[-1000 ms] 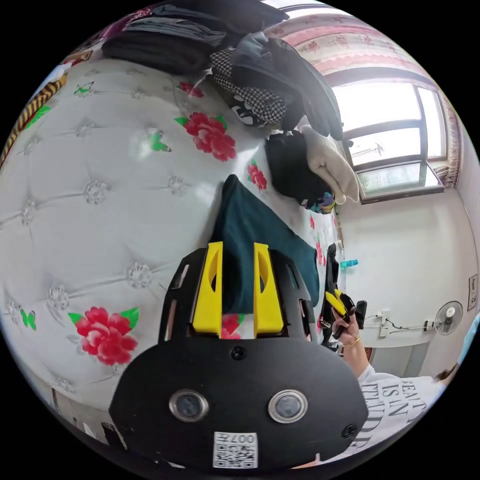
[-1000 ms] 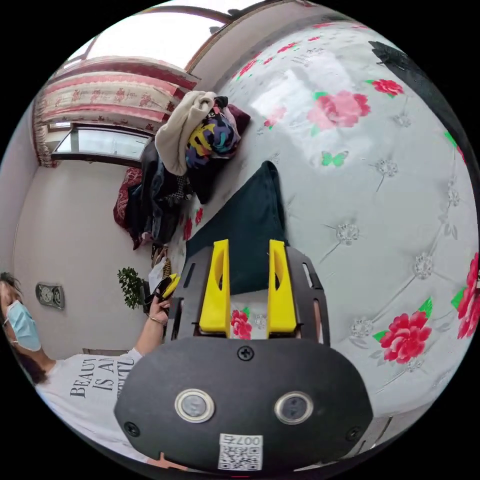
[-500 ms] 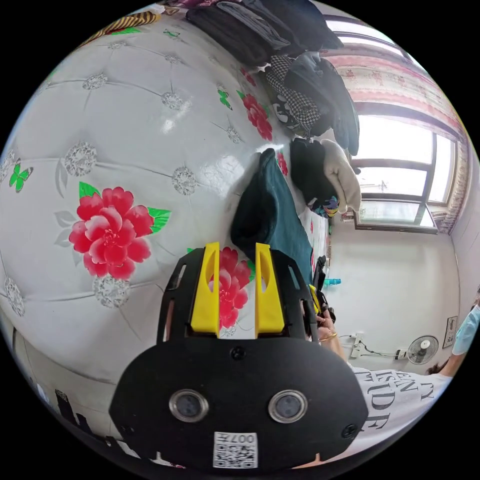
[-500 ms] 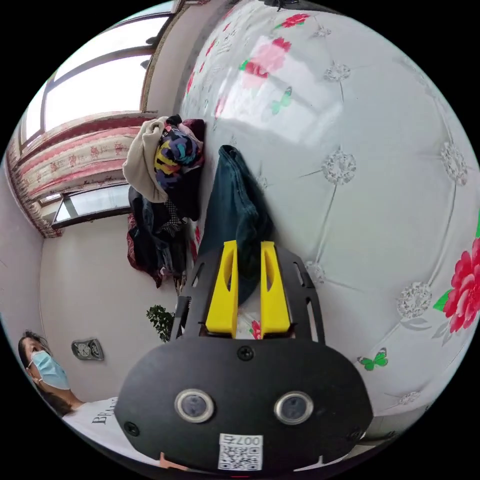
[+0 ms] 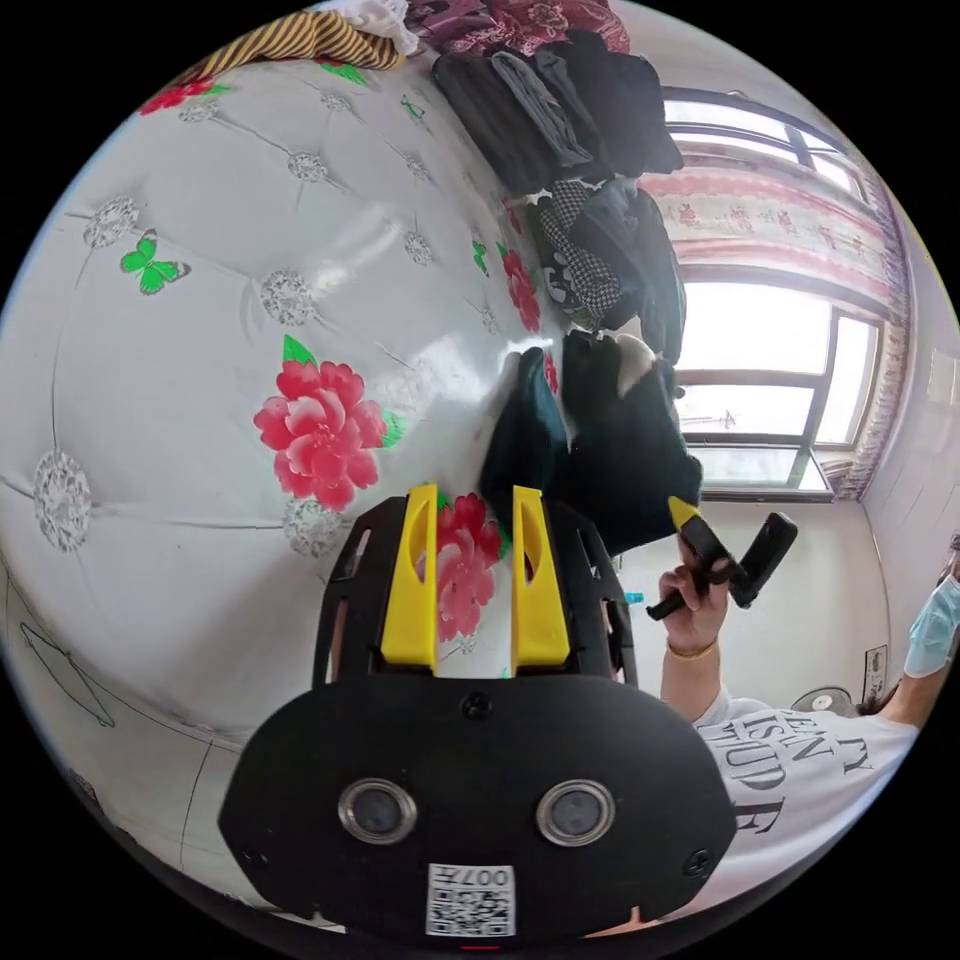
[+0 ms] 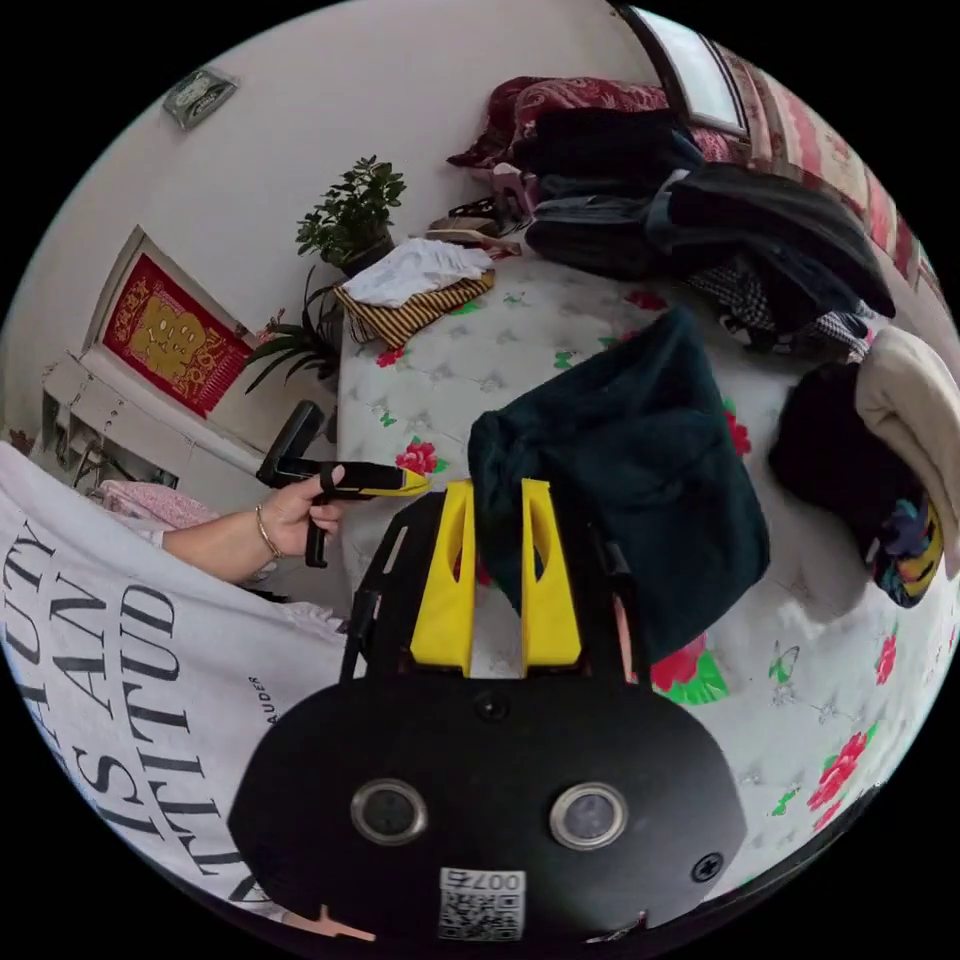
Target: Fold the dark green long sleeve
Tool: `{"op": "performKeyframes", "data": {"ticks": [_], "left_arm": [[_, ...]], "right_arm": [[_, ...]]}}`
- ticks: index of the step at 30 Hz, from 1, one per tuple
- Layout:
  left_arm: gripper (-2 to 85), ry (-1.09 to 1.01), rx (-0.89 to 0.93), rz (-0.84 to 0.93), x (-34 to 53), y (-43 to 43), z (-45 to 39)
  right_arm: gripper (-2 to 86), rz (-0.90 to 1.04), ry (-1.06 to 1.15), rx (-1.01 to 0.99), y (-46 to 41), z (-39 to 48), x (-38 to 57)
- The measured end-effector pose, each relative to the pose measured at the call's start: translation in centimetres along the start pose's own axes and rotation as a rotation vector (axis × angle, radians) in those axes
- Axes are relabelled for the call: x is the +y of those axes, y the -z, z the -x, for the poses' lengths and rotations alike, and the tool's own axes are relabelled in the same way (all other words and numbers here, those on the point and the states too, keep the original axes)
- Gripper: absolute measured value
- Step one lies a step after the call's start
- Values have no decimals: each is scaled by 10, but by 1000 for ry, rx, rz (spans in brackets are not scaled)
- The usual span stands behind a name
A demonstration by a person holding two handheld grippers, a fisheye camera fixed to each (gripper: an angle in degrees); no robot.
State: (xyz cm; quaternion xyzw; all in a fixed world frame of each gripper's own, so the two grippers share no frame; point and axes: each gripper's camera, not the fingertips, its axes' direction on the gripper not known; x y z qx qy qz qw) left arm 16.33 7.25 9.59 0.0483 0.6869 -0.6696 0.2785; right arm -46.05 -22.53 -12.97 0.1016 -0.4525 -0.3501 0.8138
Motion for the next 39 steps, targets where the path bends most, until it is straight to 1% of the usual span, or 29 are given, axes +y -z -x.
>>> {"op": "performKeyframes", "data": {"ticks": [1, 3, 5, 6, 8, 9, 10, 11, 13, 14, 18, 19, 20, 21, 22, 27, 31, 33, 35, 36, 38, 39], "left_arm": [[112, 10, 12, -2, 3, 2, 5], [117, 22, 44, 0, 5, 5, 12], [127, 3, 87, 0, 5, 10, 16], [130, -14, 95, 3, 4, 11, 16], [157, -95, 131, 23, -2, 10, 13], [165, -114, 144, 33, -4, 9, 12], [182, -141, 168, 60, -9, 4, 10], [199, -163, 183, 86, -15, -3, 8], [214, -180, 194, 130, -24, -16, 7], [212, -193, 208, 160, -30, -25, 5], [192, -239, 222, 228, -52, -47, -8], [177, -242, 219, 260, -58, -56, -13], [156, -227, 215, 299, -65, -65, -17], [139, -217, 205, 320, -68, -70, -19], [105, -199, 146, 356, -71, -76, -23], [89, -297, 161, 369, -74, -60, -73], [88, -391, 233, 375, -81, -47, -146], [87, -453, 290, 368, -92, -48, -187], [87, -572, 372, 346, -116, -54, -256], [87, -609, 390, 336, -123, -55, -275], [87, -752, 456, 290, -156, -66, -355], [88, -771, 466, 280, -165, -69, -373]], "right_arm": [[85, 67, -24, -55, -32, -2, -4], [87, 79, -111, -112, -53, -10, 1], [93, -2, -171, -236, -41, -30, 19], [94, -29, -192, -249, -33, -37, 25], [102, -148, -327, -238, 1, -78, 55], [103, -170, -369, -233, 9, -91, 64], [107, -207, -466, -225, 19, -117, 83], [111, -226, -570, -241, 23, -142, 103], [116, -268, -698, -305, 21, -173, 129], [119, -281, -762, -339, 14, -186, 140], [118, -271, -808, -485, -26, -205, 145], [111, -274, -792, -560, -40, -206, 142], [103, -272, -820, -624, -53, -208, 141], [98, -270, -849, -627, -56, -209, 143], [89, -274, -868, -609, -54, -209, 144], [60, -326, -782, -612, -2, -187, 132], [49, -400, -683, -585, 84, -175, 112], [46, -457, -610, -529, 135, -172, 96], [43, -543, -498, -415, 212, -166, 71], [43, -567, -472, -382, 231, -165, 64], [41, -669, -387, -253, 303, -164, 37], [41, -694, -381, -227, 319, -167, 30]]}}
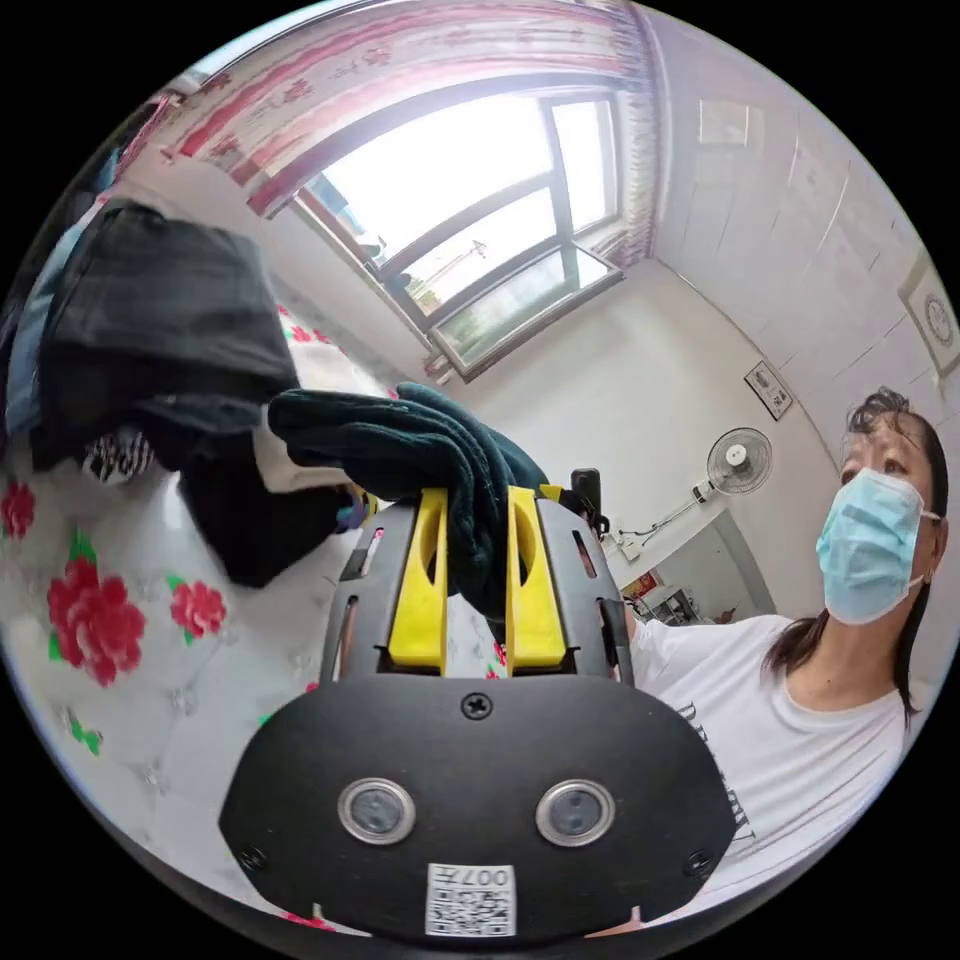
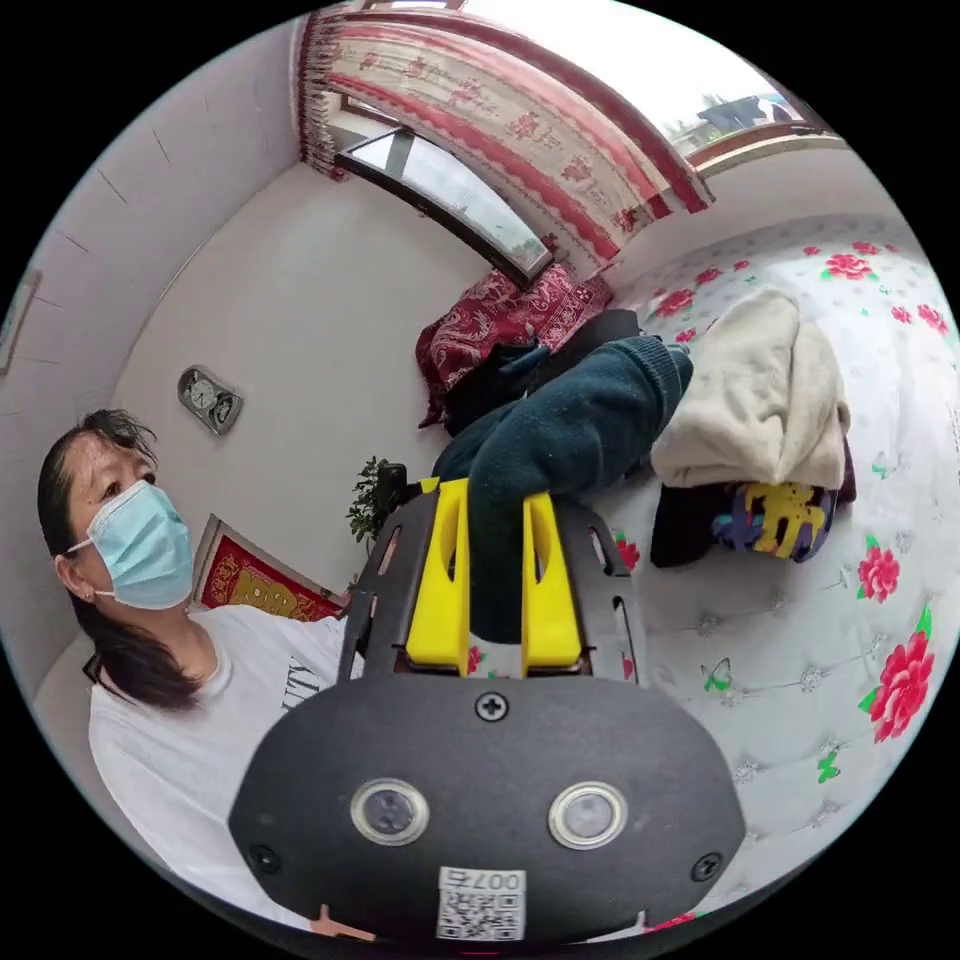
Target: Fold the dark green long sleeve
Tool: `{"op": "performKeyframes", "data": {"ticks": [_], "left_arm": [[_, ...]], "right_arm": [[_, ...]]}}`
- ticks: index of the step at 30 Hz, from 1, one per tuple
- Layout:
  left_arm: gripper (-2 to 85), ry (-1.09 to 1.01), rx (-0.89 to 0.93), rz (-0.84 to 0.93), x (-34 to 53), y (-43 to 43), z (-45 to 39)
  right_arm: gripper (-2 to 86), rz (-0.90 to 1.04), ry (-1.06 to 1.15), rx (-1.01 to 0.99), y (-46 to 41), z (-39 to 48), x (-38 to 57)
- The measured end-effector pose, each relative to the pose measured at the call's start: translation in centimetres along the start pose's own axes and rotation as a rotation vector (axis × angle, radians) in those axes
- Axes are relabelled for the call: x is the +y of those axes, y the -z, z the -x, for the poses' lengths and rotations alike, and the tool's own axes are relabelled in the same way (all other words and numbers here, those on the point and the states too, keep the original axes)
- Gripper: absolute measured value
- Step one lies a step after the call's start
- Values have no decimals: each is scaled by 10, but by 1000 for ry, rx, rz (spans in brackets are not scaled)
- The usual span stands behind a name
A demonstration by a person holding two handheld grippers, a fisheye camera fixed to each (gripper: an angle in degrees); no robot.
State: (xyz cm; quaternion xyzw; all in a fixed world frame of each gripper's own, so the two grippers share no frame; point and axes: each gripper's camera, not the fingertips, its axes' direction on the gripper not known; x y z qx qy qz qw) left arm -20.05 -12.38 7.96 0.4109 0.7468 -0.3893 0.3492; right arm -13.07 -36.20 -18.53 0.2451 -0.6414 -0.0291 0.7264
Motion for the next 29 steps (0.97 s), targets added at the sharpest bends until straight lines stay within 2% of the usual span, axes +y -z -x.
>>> {"op": "performKeyframes", "data": {"ticks": [3, 5, 7, 12, 15, 17, 19, 23, 25, 27, 29], "left_arm": [[92, -69, -30, -20, -90, -32, -8], [103, -40, -180, 12, -132, -59, 9], [109, 28, -309, 58, -131, -72, 29], [110, 14, -515, 232, -28, -86, 51], [99, 43, -618, 455, 73, -91, 56], [89, 80, -683, 613, 141, -87, 42], [83, 65, -709, 694, 175, -83, 20], [79, 44, -730, 801, 207, -85, -22], [82, 17, -756, 783, 205, -88, -33], [76, -64, -838, 834, 199, -97, -42], [67, -154, -914, 885, 191, -106, -51]], "right_arm": [[40, -127, -11, 99, 21, -1, -64], [44, -118, -50, 317, 12, -21, -95], [46, -78, -129, 469, 0, -43, -93], [47, 79, -133, 527, -34, -67, 21], [43, 334, -195, 638, -68, -73, 140], [37, 602, -248, 717, -93, -66, 235], [30, 766, -258, 764, -105, -53, 288], [11, 756, -126, 919, -113, -5, 336], [13, 749, -61, 1006, -117, 6, 342], [19, 763, -65, 1016, -112, 8, 343], [41, 625, -145, 989, -72, 4, 347]]}}
